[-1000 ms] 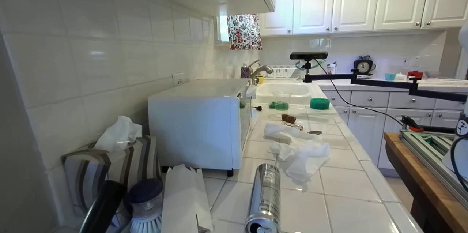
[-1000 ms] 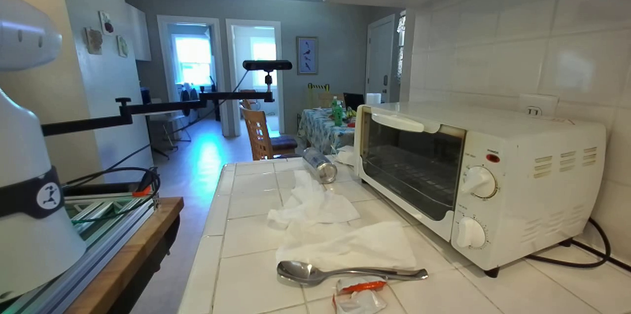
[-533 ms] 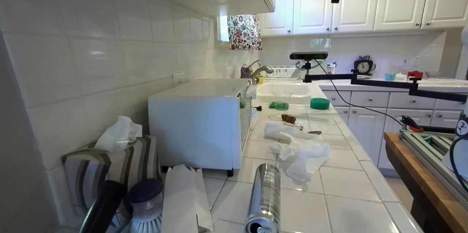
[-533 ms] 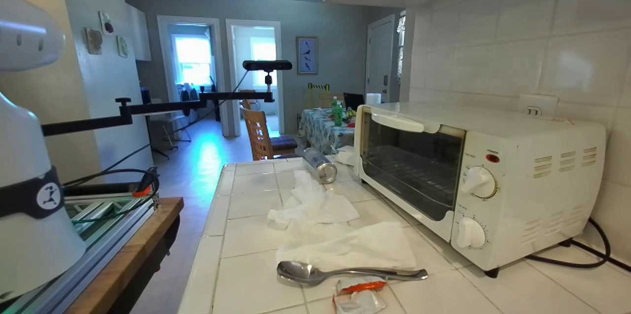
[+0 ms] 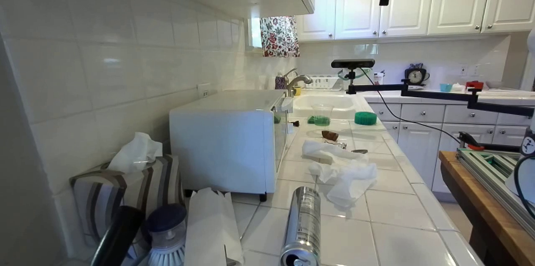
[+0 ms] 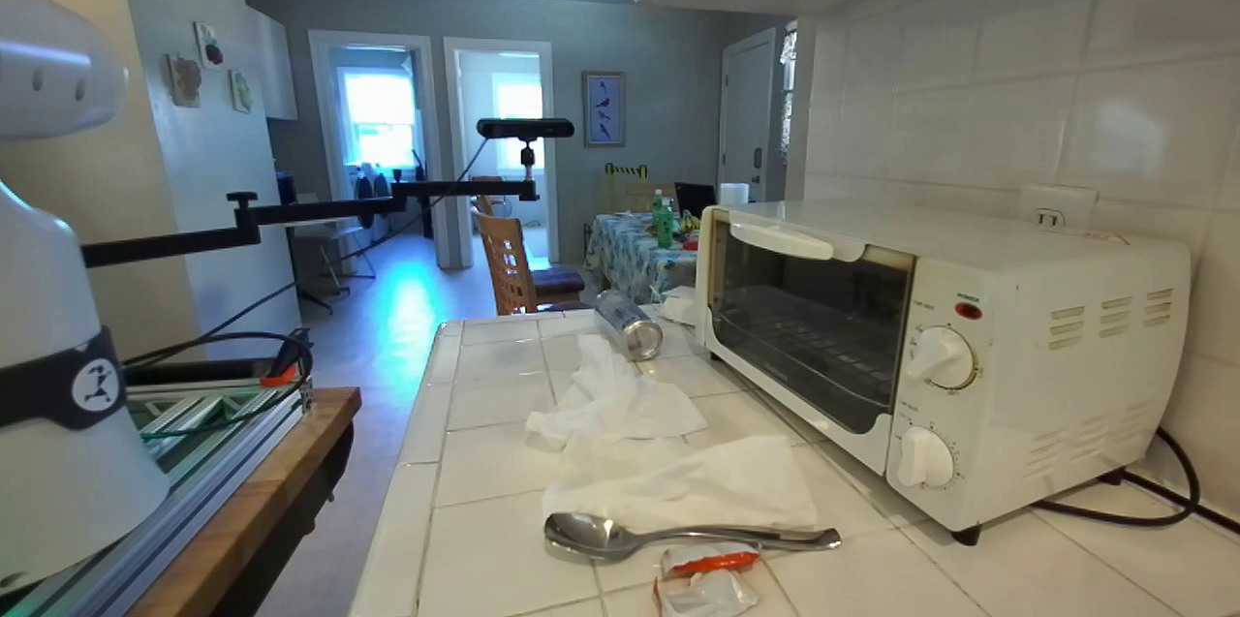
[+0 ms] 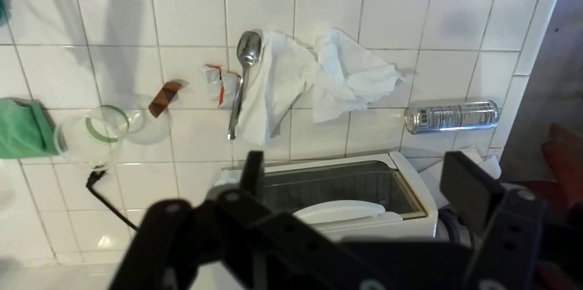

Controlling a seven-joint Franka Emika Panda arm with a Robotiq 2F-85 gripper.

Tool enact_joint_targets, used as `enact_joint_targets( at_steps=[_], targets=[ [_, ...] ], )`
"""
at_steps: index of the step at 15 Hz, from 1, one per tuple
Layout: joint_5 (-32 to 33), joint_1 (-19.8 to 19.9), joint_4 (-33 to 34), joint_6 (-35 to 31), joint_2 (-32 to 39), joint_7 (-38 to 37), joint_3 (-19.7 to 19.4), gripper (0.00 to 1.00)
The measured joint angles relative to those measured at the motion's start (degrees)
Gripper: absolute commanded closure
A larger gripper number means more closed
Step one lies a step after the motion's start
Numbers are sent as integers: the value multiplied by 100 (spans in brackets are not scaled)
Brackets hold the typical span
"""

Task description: Close the open cabinet door

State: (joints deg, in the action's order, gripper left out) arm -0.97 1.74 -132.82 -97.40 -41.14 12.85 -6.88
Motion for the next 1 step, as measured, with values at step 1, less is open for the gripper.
enact_joint_targets(
  at_steps=[1],
  targets=[
    [0, 0, 0, 1, 0, 0, 0, 0]
  ],
)
